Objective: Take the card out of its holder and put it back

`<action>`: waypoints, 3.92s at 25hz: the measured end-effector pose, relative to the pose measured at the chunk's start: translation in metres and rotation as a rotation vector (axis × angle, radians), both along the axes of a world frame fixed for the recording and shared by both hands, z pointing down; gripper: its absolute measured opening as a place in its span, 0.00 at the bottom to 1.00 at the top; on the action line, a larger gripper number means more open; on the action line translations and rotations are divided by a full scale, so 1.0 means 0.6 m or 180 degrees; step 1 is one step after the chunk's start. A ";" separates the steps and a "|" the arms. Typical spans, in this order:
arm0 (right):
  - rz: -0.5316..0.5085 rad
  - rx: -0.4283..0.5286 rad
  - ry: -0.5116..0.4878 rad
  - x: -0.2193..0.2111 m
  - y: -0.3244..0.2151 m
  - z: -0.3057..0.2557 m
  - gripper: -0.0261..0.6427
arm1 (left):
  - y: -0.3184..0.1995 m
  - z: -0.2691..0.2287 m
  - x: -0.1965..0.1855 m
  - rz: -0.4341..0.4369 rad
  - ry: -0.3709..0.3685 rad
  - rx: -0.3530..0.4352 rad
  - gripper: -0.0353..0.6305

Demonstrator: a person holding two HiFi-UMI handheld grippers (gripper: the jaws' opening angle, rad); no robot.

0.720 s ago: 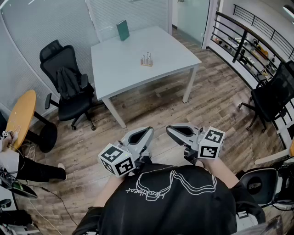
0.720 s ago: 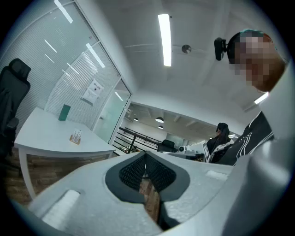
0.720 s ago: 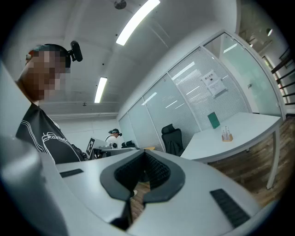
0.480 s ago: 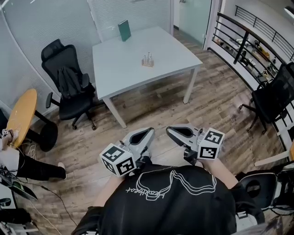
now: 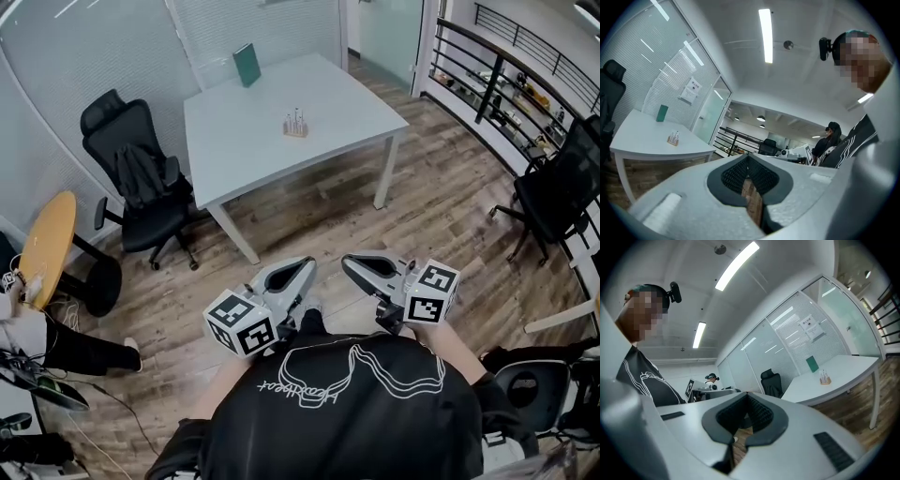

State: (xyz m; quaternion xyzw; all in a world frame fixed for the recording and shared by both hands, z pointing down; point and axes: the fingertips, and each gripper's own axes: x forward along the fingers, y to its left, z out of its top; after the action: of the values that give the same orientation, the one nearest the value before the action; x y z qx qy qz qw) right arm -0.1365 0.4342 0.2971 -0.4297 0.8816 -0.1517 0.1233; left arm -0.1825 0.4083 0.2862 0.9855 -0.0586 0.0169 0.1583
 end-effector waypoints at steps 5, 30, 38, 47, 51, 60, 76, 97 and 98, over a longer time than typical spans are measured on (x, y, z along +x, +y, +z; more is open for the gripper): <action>0.0005 -0.0024 -0.0022 0.016 -0.024 0.012 0.05 | -0.024 0.011 0.020 0.0037 -0.0022 -0.0022 0.07; 0.0182 -0.0352 -0.0260 0.227 -0.491 0.038 0.05 | -0.497 0.050 0.232 0.0222 -0.0150 -0.0363 0.07; 0.0257 -0.0348 -0.0205 0.280 -0.621 0.040 0.05 | -0.630 0.056 0.276 0.0211 -0.0118 -0.0398 0.07; 0.0167 -0.0429 -0.0238 0.322 -0.706 0.065 0.06 | -0.715 0.083 0.297 -0.0057 -0.0210 -0.0531 0.07; 0.0024 -0.0488 -0.0317 0.353 -0.755 0.075 0.06 | -0.760 0.089 0.314 -0.0268 -0.0216 -0.0574 0.07; -0.0124 -0.0653 -0.0151 0.431 -0.886 0.104 0.10 | -0.859 0.115 0.355 -0.0671 -0.0277 -0.0774 0.07; -0.0131 -0.0914 0.0328 0.496 -1.040 0.226 0.22 | -0.962 0.202 0.381 -0.1154 -0.0421 -0.1177 0.07; -0.0201 -0.1042 0.0834 0.476 -1.159 0.371 0.25 | -0.996 0.261 0.333 -0.1800 -0.0379 -0.1373 0.07; -0.0194 -0.1041 0.0833 0.473 -1.161 0.371 0.24 | -0.996 0.263 0.331 -0.1819 -0.0363 -0.1389 0.07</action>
State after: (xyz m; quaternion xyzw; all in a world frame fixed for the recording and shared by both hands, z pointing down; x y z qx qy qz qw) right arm 0.1476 -0.2624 0.5199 -0.4332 0.8663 -0.2392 -0.0683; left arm 0.0162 -0.1895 0.4441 0.8698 -0.3354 0.0391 0.3597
